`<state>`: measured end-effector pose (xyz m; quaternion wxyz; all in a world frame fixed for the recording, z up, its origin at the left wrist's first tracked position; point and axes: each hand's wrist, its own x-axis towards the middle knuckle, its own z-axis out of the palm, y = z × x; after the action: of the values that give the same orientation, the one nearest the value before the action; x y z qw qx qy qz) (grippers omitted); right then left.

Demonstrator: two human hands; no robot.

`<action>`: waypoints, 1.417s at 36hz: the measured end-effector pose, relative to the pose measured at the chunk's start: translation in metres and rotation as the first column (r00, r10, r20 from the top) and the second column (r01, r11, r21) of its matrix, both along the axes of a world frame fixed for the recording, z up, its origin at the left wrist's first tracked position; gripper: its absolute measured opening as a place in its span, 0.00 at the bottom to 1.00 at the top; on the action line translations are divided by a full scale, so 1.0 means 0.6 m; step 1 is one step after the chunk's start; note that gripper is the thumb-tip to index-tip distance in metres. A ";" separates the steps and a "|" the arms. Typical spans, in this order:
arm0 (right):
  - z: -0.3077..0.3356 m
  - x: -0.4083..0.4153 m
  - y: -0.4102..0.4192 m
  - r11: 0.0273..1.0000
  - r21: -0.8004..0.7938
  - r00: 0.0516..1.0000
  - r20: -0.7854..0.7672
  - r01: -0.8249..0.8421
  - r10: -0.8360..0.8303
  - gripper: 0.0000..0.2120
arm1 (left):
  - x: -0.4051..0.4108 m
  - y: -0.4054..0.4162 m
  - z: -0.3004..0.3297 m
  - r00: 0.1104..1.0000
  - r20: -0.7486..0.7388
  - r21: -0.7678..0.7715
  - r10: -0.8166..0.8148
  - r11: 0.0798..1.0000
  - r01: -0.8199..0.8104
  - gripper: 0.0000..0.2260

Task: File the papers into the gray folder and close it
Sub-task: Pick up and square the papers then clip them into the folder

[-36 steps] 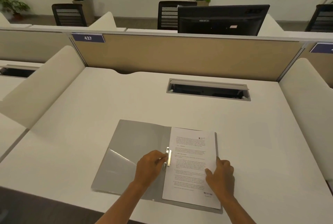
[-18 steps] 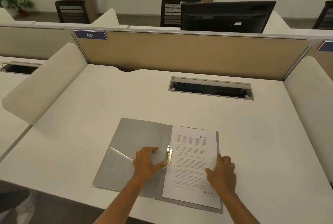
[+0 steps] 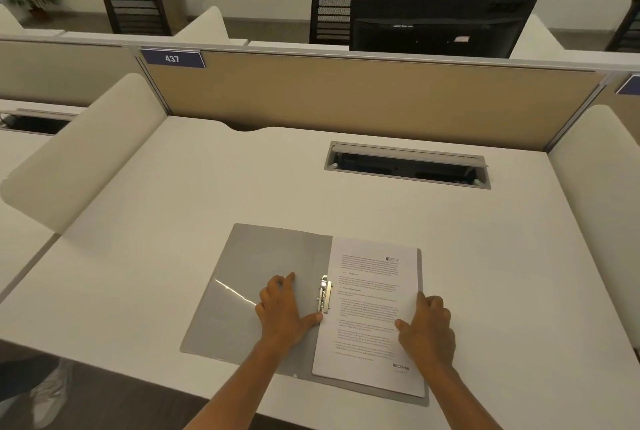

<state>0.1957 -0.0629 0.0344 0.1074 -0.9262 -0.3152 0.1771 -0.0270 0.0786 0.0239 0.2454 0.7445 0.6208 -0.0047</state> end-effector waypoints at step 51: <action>-0.007 0.001 -0.012 1.000 0.030 1.000 -0.013 -0.001 0.001 0.33 | -0.235 0.136 0.032 0.891 0.179 -0.026 0.418 0.907 -0.420 0.28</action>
<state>0.1961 -0.0698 0.0302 0.1230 -0.9231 -0.3176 0.1783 -0.1678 0.1603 0.0431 0.2911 0.5921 0.7419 0.1200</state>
